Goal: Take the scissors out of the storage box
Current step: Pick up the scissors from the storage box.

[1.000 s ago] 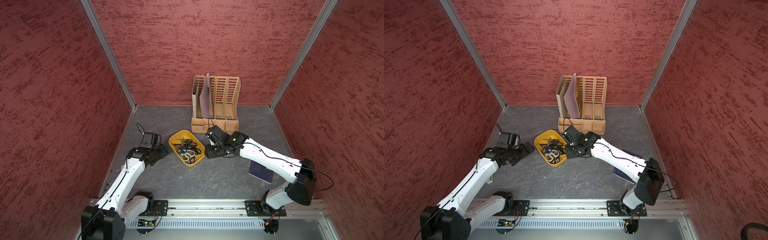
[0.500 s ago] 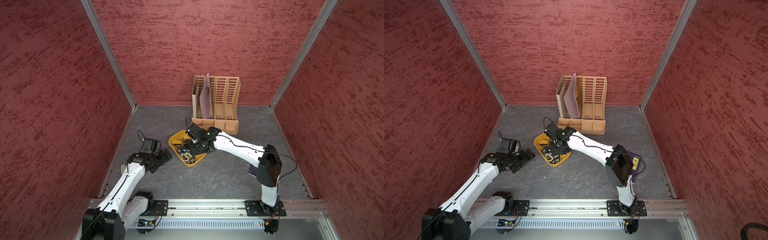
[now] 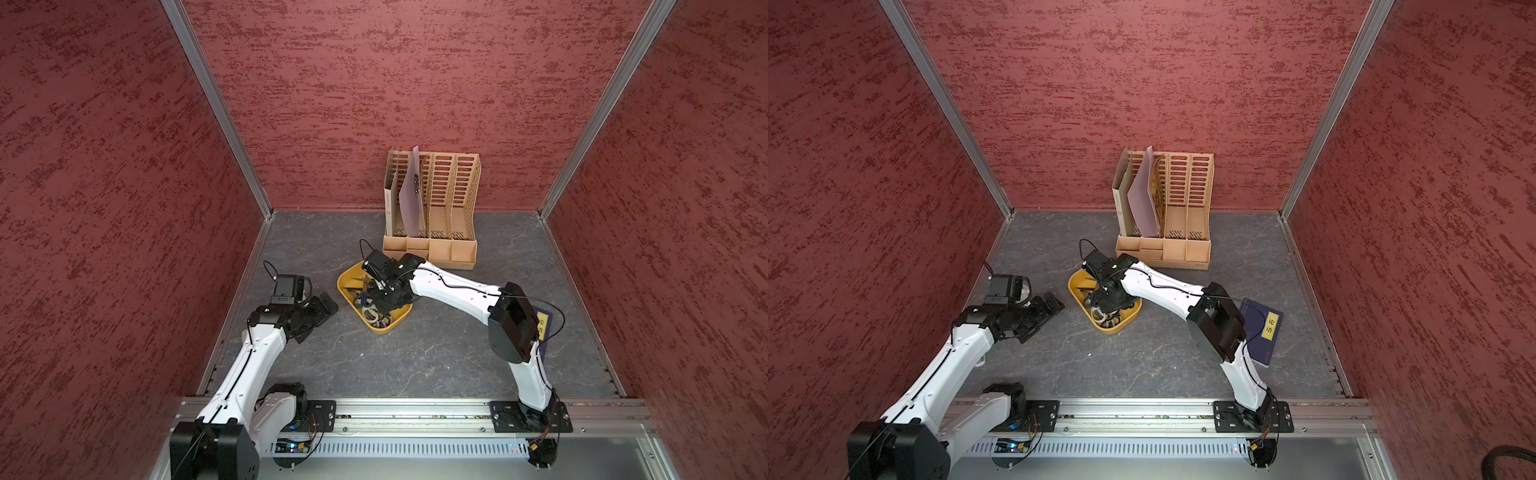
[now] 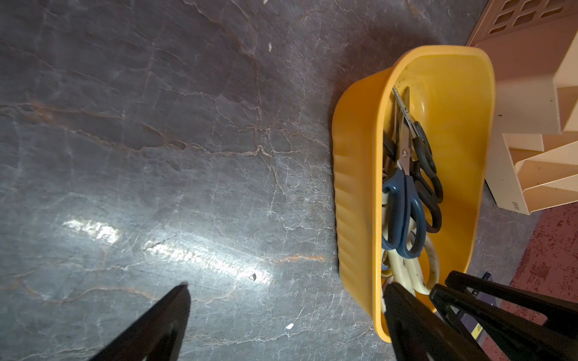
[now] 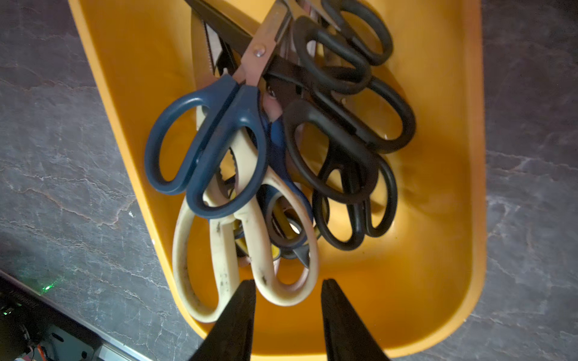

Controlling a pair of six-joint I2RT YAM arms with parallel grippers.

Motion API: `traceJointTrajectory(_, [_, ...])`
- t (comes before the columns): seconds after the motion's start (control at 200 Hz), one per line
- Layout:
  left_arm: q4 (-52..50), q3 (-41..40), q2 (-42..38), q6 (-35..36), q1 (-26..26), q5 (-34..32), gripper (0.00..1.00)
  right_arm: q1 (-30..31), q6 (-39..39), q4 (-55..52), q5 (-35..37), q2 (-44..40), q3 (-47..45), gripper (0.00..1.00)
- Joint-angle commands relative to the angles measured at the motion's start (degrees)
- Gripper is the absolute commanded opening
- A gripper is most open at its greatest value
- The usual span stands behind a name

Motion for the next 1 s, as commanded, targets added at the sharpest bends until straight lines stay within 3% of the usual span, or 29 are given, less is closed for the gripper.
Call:
traceJointTrajectory(0.0, [0.3,1.5,0.5,1.6,0.4,0.7,1.00,-0.9,-0.6,-0.2,1.2,1.8,1.6,0.37])
traceJointTrajectory(0.145, [0.8,1.5,1.1,1.9,0.6,0.6,1.00,-1.1,-0.6,0.3,1.1,3.0,1.8,0.33])
traceJointTrajectory(0.611, [1.4,2.3,2.3,2.7,0.8,0.8,1.00,-1.1,0.5,-1.1,0.7,2.4,2.5,0.07])
traceJointTrajectory(0.997, [3.5,2.4,3.8,3.8,2.4,3.2,1.00,-1.1,1.6,-10.5,0.0,-5.9,0.6,0.00])
